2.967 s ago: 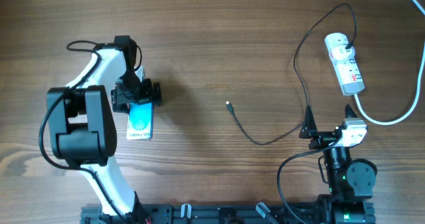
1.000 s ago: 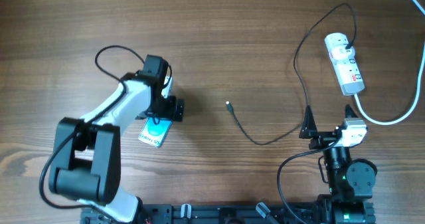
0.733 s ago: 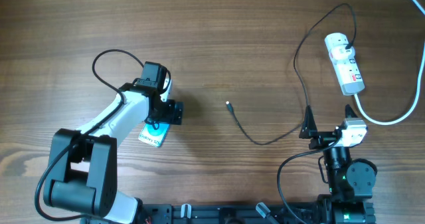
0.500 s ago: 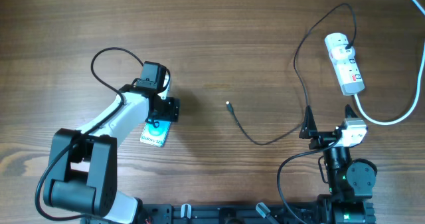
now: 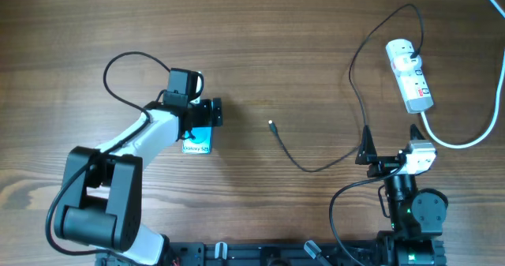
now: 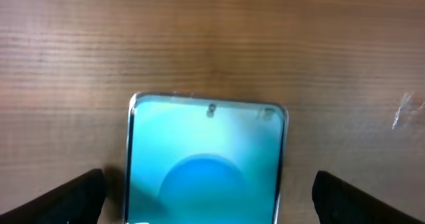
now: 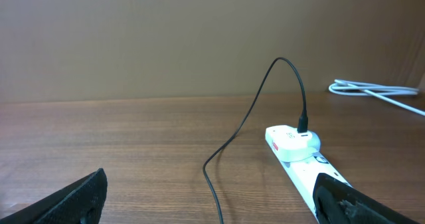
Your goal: Plug charger to phone and switch on socket
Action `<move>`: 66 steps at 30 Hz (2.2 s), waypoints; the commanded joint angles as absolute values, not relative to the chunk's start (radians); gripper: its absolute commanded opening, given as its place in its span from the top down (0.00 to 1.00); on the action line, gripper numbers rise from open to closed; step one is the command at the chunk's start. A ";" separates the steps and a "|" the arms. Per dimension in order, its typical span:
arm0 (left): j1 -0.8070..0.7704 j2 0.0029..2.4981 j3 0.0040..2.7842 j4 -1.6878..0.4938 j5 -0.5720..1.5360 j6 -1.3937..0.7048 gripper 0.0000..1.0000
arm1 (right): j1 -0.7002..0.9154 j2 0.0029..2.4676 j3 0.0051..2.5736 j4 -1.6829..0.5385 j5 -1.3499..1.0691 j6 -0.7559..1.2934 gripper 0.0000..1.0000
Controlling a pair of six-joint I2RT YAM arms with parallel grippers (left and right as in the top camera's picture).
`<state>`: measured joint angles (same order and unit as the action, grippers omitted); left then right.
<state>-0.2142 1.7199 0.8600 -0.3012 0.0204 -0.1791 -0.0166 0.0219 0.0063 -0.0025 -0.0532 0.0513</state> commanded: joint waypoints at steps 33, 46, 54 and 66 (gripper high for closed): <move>-0.258 1.755 1.141 -0.825 0.028 -0.240 0.00 | -0.023 0.014 0.005 0.001 -0.068 0.059 0.00; -0.258 1.931 1.131 -0.773 0.002 -0.256 0.20 | -0.023 0.014 0.005 0.001 -0.068 0.059 0.00; -0.258 1.932 1.131 -0.695 -0.001 -0.281 0.27 | -0.023 0.014 0.005 0.001 -0.068 0.059 0.00; -0.258 1.932 1.131 -0.653 -0.079 -0.330 0.00 | -0.023 0.014 0.005 0.001 -0.068 0.059 0.00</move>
